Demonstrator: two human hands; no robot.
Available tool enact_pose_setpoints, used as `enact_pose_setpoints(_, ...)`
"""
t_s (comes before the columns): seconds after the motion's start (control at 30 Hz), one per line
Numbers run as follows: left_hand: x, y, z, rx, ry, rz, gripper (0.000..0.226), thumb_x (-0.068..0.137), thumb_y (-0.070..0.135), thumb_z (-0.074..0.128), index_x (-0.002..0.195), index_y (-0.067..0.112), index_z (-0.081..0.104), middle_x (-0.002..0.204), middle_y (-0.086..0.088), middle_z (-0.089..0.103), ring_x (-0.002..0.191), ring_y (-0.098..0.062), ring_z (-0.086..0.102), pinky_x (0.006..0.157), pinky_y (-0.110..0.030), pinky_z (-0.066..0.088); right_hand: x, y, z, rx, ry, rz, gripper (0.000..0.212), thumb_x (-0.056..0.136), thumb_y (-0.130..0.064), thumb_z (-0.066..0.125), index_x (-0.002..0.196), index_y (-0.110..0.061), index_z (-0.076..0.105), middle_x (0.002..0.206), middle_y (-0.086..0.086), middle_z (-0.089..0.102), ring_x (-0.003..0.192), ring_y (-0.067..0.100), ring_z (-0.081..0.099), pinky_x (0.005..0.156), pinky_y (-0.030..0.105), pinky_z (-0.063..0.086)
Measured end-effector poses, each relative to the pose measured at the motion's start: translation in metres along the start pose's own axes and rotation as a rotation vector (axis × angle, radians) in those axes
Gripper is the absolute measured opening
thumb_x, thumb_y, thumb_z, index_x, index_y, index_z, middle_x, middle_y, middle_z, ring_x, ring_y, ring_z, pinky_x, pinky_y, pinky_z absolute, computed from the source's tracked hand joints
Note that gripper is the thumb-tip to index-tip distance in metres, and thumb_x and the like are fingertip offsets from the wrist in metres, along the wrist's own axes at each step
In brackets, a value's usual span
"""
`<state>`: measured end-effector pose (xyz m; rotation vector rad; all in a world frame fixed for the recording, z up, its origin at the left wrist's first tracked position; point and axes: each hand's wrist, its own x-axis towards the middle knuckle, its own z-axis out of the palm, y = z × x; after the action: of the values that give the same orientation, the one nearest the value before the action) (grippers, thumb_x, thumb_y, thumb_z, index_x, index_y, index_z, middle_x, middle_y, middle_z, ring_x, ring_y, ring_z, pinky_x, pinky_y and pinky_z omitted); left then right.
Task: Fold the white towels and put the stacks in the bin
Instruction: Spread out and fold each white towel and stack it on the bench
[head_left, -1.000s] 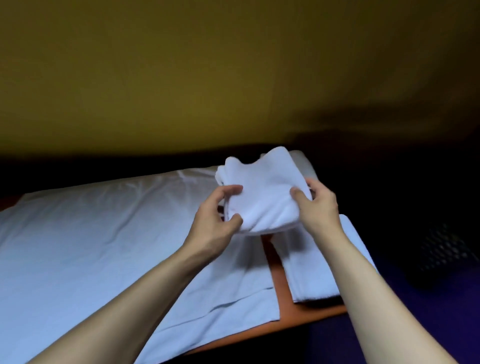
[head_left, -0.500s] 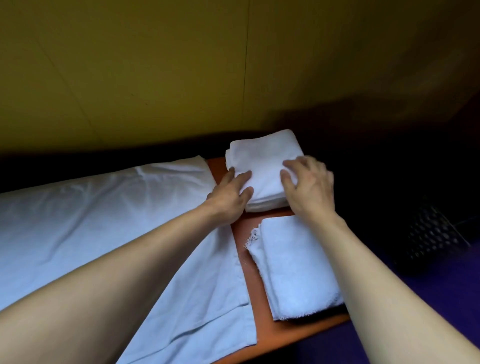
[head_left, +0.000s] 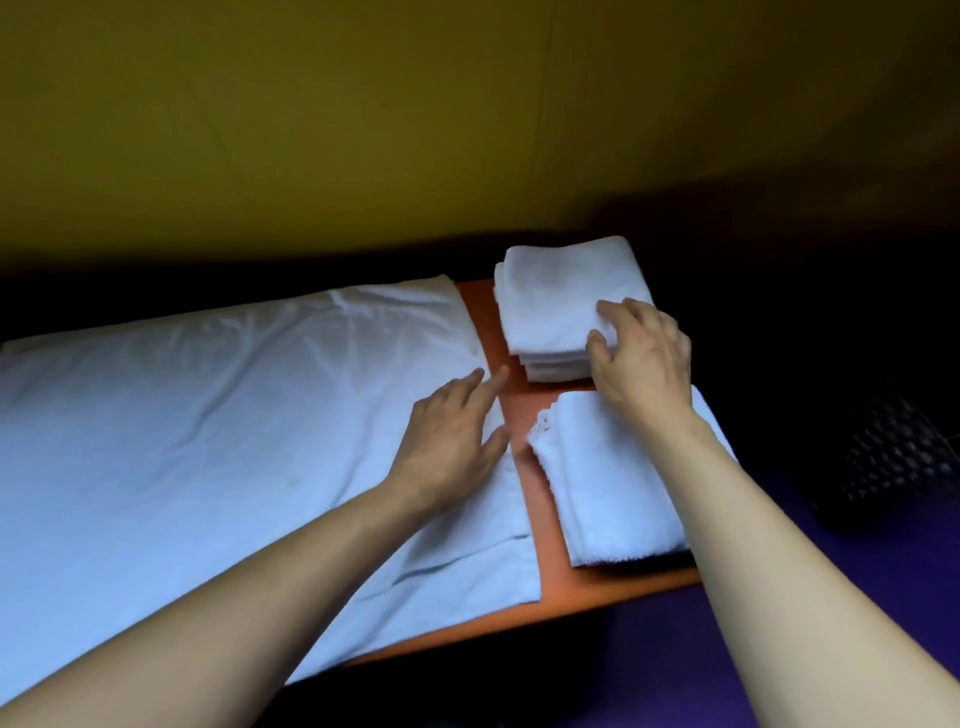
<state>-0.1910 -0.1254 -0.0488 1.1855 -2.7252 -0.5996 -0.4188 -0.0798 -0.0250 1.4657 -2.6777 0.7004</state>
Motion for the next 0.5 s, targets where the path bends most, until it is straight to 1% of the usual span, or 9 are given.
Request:
enact_pose_setpoints(0.07, -0.033, -0.006, 0.006, 0.080, -0.034, 0.012, 0.067, 0.095, 0.056, 0.026, 0.158, 0.034, 0.024, 0.166, -0.001, 0.027, 0.151, -0.026, 0.026, 0.120, -0.041, 0.021, -0.015, -0.008, -0.001, 0.037, 0.026, -0.030, 0.045, 0.098, -0.029, 0.053, 0.140, -0.017, 0.056, 0.145, 0.009, 0.053, 0.137, 0.030, 0.043, 0.114, 0.044, 0.027)
enact_pose_setpoints(0.1, -0.048, -0.007, 0.009, 0.110, -0.044, 0.024, 0.069, 0.093, 0.058, 0.024, 0.157, 0.033, 0.030, 0.165, -0.001, 0.029, 0.150, -0.028, 0.027, 0.121, -0.042, 0.022, -0.024, -0.013, -0.001, 0.058, 0.027, -0.049, 0.045, 0.096, -0.026, 0.054, 0.140, -0.016, 0.057, 0.142, 0.009, 0.056, 0.135, 0.031, 0.045, 0.113, 0.045, 0.029)
enact_pose_setpoints(0.13, -0.063, -0.009, 0.013, 0.136, -0.046, 0.047, 0.068, 0.093, 0.057, 0.027, 0.154, 0.031, 0.037, 0.163, -0.002, 0.033, 0.149, -0.030, 0.031, 0.120, -0.044, 0.026, -0.033, -0.019, -0.001, 0.077, 0.026, -0.069, 0.044, 0.095, -0.025, 0.055, 0.138, -0.015, 0.058, 0.139, 0.009, 0.058, 0.132, 0.031, 0.048, 0.111, 0.046, 0.032)
enact_pose_setpoints(0.2, -0.087, -0.009, 0.023, 0.201, -0.017, 0.100, 0.061, 0.092, 0.053, 0.040, 0.146, 0.027, 0.051, 0.157, -0.005, 0.044, 0.142, -0.034, 0.044, 0.114, -0.048, 0.038, -0.055, -0.034, 0.000, 0.099, 0.028, -0.119, 0.042, 0.093, -0.024, 0.053, 0.132, -0.015, 0.063, 0.130, 0.009, 0.063, 0.122, 0.033, 0.054, 0.104, 0.046, 0.038)
enact_pose_setpoints(0.3, -0.102, -0.009, 0.032, 0.243, 0.060, 0.106, 0.055, 0.088, 0.049, 0.049, 0.135, 0.024, 0.062, 0.148, -0.006, 0.055, 0.132, -0.036, 0.054, 0.103, -0.047, 0.048, -0.089, -0.057, 0.007, 0.091, -0.010, -0.220, 0.041, 0.087, -0.029, 0.044, 0.116, -0.017, 0.070, 0.112, 0.006, 0.070, 0.104, 0.033, 0.061, 0.090, 0.045, 0.045)
enact_pose_setpoints(0.4, -0.101, -0.004, 0.031, 0.264, 0.164, 0.102, 0.049, 0.078, 0.046, 0.067, 0.120, 0.021, 0.069, 0.140, -0.009, 0.060, 0.125, -0.036, 0.052, 0.092, -0.042, 0.051, -0.115, -0.068, 0.023, 0.013, -0.143, -0.333, 0.035, 0.087, -0.028, 0.046, 0.107, -0.020, 0.073, 0.099, 0.001, 0.074, 0.093, 0.031, 0.065, 0.084, 0.043, 0.046)
enact_pose_setpoints(0.43, -0.099, -0.002, 0.030, 0.278, 0.195, 0.095, 0.043, 0.075, 0.042, 0.072, 0.112, 0.020, 0.072, 0.133, -0.009, 0.062, 0.118, -0.035, 0.051, 0.086, -0.041, 0.050, -0.120, -0.070, 0.027, -0.004, -0.194, -0.345, 0.033, 0.088, -0.027, 0.047, 0.107, -0.021, 0.072, 0.097, 0.002, 0.074, 0.092, 0.031, 0.065, 0.083, 0.043, 0.045)
enact_pose_setpoints(0.5, -0.096, 0.002, 0.031, 0.305, 0.248, 0.098, 0.021, 0.074, 0.029, 0.076, 0.092, 0.018, 0.074, 0.109, -0.006, 0.066, 0.095, -0.033, 0.051, 0.072, -0.039, 0.045, -0.124, -0.072, 0.030, 0.016, -0.254, -0.312, 0.036, 0.088, -0.027, 0.045, 0.113, -0.021, 0.070, 0.099, 0.003, 0.074, 0.096, 0.032, 0.065, 0.084, 0.043, 0.044)
